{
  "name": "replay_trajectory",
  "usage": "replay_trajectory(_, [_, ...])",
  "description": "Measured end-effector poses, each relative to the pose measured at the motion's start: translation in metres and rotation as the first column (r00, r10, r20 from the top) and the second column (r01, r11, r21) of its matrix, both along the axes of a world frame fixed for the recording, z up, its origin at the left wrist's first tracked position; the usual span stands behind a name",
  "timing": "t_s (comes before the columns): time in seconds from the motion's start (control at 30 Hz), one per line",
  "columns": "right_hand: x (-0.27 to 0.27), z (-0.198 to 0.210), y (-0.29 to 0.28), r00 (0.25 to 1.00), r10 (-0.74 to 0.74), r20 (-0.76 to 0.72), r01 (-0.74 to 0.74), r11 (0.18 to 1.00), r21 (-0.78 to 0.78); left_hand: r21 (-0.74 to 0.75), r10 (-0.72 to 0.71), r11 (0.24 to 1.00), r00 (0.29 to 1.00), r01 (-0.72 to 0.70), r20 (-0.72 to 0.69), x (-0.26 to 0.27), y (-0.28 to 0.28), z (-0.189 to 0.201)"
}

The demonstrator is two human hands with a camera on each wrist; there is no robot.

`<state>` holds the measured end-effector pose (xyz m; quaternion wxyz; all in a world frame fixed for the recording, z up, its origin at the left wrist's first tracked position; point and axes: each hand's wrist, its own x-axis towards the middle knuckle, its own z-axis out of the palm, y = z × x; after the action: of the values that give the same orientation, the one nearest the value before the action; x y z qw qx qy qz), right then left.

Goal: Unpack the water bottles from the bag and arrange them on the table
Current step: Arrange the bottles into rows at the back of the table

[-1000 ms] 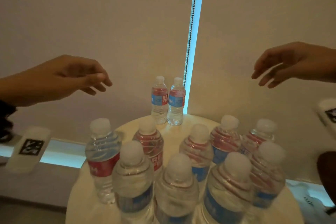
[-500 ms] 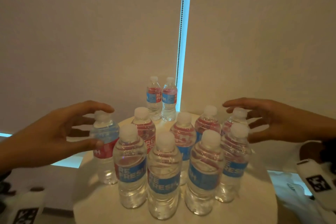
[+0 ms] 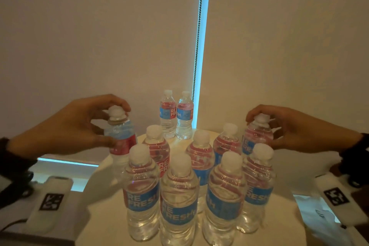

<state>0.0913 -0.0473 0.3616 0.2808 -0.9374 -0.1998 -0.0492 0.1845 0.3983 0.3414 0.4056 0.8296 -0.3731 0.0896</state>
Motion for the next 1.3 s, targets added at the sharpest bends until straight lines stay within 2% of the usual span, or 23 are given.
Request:
replay_trajectory(0.13, [0.027, 0.018, -0.003, 0.995, -0.071, 0.069, 0.072, 0.997, -0.022, 0.047, 0.005, 0.999, 0.989, -0.012, 0.145, 0.025, -0.03, 0.027])
replay_trajectory(0.23, [0.051, 0.029, -0.001, 0.985, -0.117, 0.13, 0.123, 0.992, -0.033, 0.088, -0.046, 0.996, 0.967, 0.024, 0.25, 0.044, -0.062, 0.042])
replay_trajectory(0.37, [0.082, 0.036, 0.002, 0.969, -0.176, 0.174, 0.184, 0.982, -0.032, 0.113, -0.088, 0.992, 0.949, 0.056, 0.303, 0.079, -0.107, 0.049])
replay_trajectory(0.6, [0.132, 0.023, 0.009, 0.958, -0.244, 0.149, 0.25, 0.968, -0.023, 0.228, -0.112, 0.972, 0.96, 0.052, 0.258, 0.127, -0.184, 0.034])
replay_trajectory(0.83, [0.17, -0.006, 0.011, 0.964, -0.237, 0.12, 0.246, 0.967, -0.07, 0.276, -0.095, 0.961, 0.971, 0.031, 0.22, 0.155, -0.228, 0.015])
replay_trajectory(1.03, [0.187, -0.017, 0.008, 0.966, -0.254, 0.055, 0.258, 0.963, -0.082, 0.34, -0.065, 0.94, 0.971, -0.018, 0.231, 0.168, -0.248, 0.002])
replay_trajectory(1.3, [0.198, -0.019, 0.007, 0.966, -0.253, 0.054, 0.256, 0.965, -0.058, 0.403, 0.017, 0.909, 0.973, -0.11, 0.228, 0.172, -0.253, 0.004])
